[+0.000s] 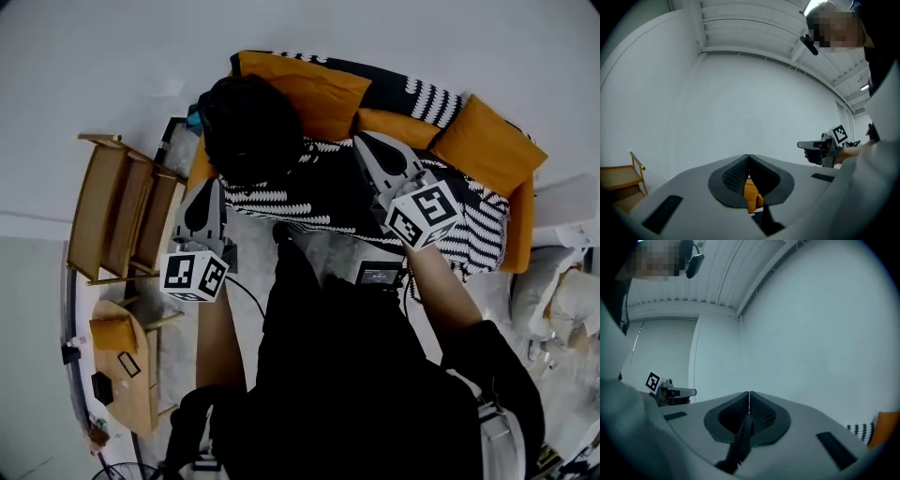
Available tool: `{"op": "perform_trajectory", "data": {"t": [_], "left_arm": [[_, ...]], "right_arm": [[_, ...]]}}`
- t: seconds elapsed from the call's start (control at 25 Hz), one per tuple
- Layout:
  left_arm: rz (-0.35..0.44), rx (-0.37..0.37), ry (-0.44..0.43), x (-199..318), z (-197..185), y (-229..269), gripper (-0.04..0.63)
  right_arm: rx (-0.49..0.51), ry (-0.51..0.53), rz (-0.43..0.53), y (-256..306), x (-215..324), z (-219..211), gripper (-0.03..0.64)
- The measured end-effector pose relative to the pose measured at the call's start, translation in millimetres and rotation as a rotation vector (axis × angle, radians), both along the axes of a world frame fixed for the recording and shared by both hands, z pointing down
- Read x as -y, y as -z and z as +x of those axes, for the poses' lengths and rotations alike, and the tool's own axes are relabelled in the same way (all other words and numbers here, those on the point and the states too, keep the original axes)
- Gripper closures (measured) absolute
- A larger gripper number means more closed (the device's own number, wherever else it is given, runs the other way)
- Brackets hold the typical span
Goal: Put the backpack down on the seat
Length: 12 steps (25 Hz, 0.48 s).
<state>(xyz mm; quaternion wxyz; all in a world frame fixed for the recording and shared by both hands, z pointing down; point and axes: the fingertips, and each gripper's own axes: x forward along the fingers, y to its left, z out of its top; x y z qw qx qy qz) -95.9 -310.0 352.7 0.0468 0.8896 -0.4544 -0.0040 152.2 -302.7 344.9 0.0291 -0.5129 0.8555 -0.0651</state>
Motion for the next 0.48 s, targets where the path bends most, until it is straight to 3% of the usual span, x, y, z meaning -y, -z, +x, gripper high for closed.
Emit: {"op": "perform_trajectory", "data": {"t": [0.24, 0.4, 0.48], "left_arm": [[0.031, -0.018, 0.097, -61, -2, 15, 0.580], [0.028, -0.001, 0.105, -86, -10, 19, 0.580], [0.017, -0.027, 0.094, -96, -14, 19, 0.580]], "right_arm": [[-0.010, -0.036, 0.018, 4, -58, 18, 0.583], [0.014, -0.051, 0.029, 4, -85, 22, 0.585], [0.015, -0.055, 0.032, 2, -96, 22, 0.586]]}}
